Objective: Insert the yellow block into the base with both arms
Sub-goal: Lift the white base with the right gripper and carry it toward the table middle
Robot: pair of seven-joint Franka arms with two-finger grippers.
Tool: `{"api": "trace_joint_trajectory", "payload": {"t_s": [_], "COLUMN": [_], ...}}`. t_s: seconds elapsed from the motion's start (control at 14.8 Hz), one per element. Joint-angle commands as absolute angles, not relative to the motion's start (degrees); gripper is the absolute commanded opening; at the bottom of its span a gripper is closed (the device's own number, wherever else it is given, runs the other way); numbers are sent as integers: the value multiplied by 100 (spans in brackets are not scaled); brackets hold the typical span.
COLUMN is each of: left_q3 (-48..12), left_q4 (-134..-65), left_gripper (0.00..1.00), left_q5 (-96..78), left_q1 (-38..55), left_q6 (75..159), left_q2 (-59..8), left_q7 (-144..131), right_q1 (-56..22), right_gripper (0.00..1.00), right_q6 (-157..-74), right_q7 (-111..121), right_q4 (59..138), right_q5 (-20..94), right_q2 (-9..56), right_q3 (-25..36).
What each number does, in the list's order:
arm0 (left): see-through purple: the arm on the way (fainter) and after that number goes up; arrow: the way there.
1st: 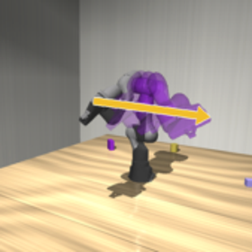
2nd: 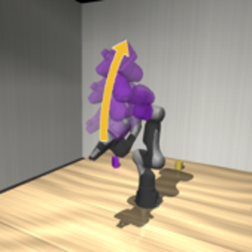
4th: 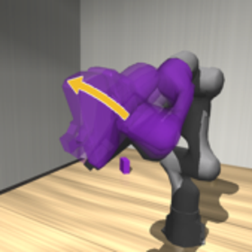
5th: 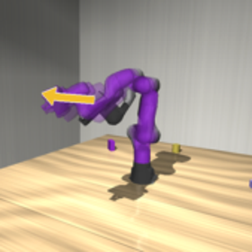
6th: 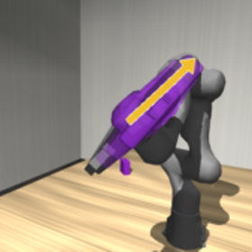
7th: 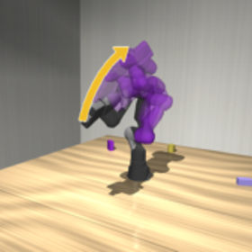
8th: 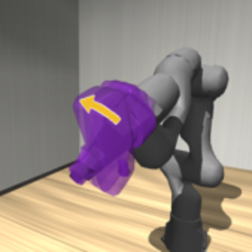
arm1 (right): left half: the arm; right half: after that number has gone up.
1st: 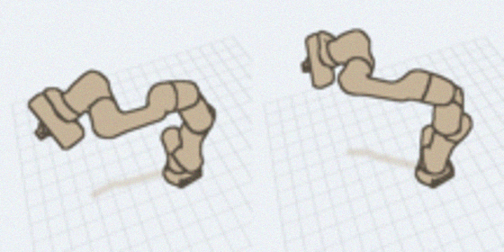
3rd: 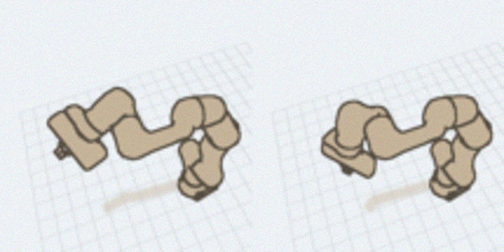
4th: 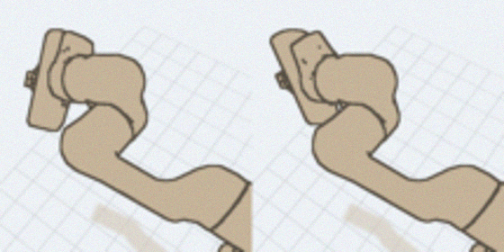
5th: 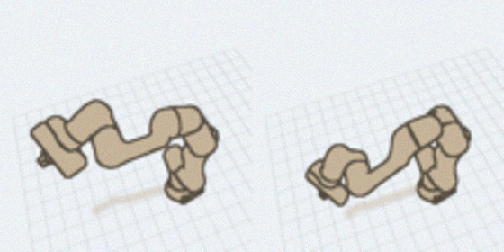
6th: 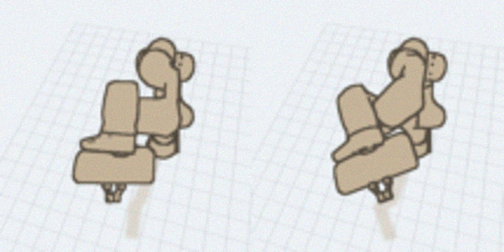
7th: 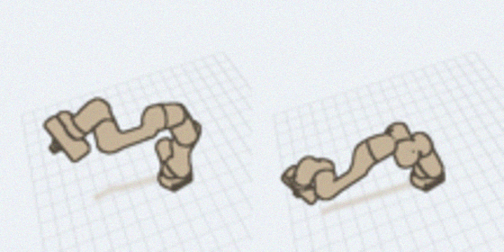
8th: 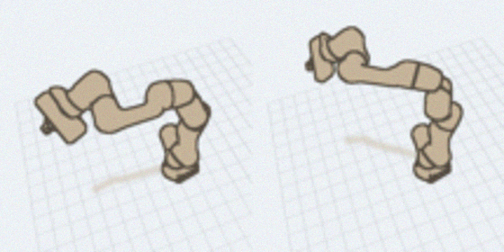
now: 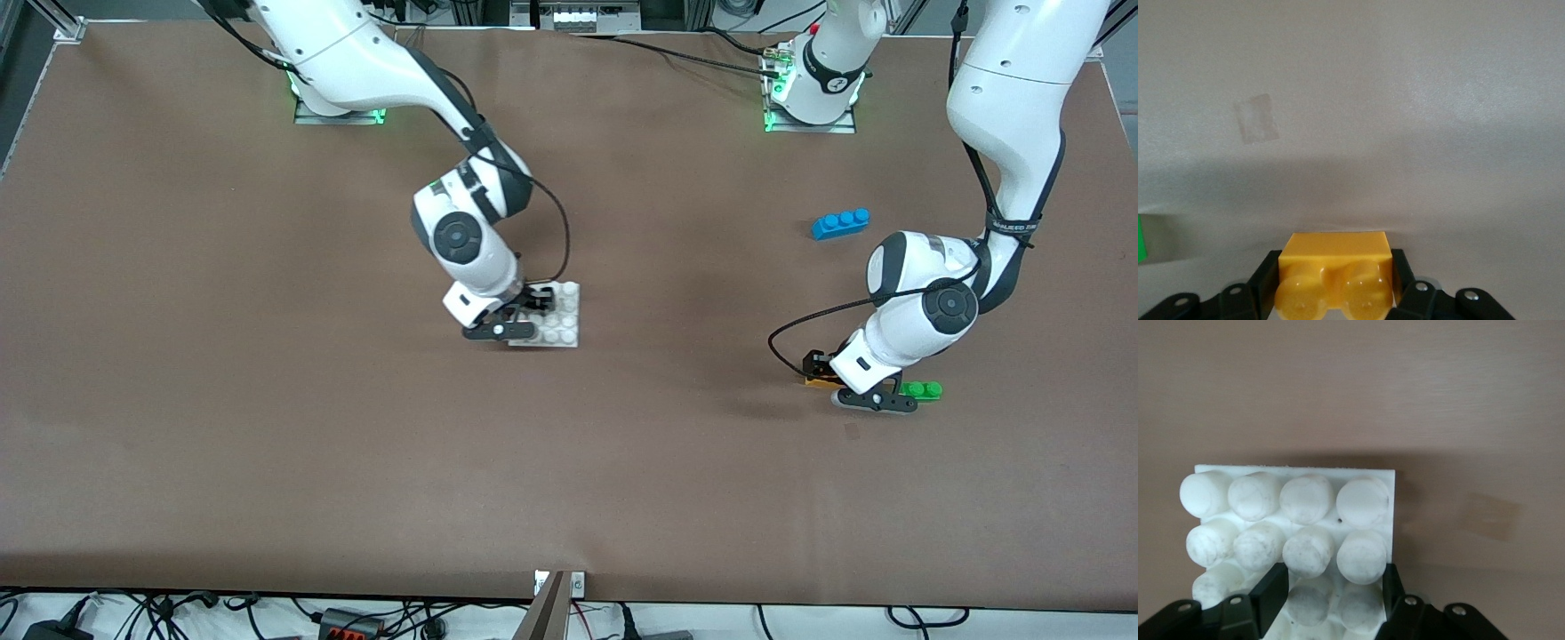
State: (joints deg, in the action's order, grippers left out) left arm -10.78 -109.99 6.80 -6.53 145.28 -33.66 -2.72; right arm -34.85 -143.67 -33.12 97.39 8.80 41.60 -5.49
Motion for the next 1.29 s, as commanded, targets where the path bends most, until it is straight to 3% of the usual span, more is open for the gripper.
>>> {"api": "trace_joint_trajectory", "payload": {"t_s": [0.0,0.34,0.54,0.74,0.81,0.88,1.22], "left_q3": [-1099,-1099,-1116,-1212,-1256,-1361,-1994], "left_q4": [-10907,-10890,-10890,-10802,-10802,-10802,-10468], "left_gripper": [68,59,59,59,59,59,57], "left_q5": [817,817,817,800,782,765,738], "left_q1": [-686,-624,-615,-633,-642,-642,-685], "left_q6": [14555,14511,14476,14178,14125,14072,13149], "left_q2": [-3436,-3410,-3384,-3349,-3305,-3218,-3050], "left_q7": [-176,-237,-255,-272,-272,-316,-1079], "right_q1": [-3822,-4043,-4034,-4025,-4025,-4017,-3701], "right_gripper": [59,59,61,82,95,99,100], "right_q6": [-14396,-14396,-14396,-14301,-14117,-13828,-12272], "right_q7": [-3577,-3691,-3683,-3683,-3691,-3691,-3665], "right_q4": [9063,8991,8912,8842,8755,8571,8218], "right_q5": [984,984,1045,1143,1108,1116,1063], "right_q2": [4702,4720,4720,4650,4615,4562,3948], "right_q3": [-519,-519,-545,-545,-545,-536,-492]}}
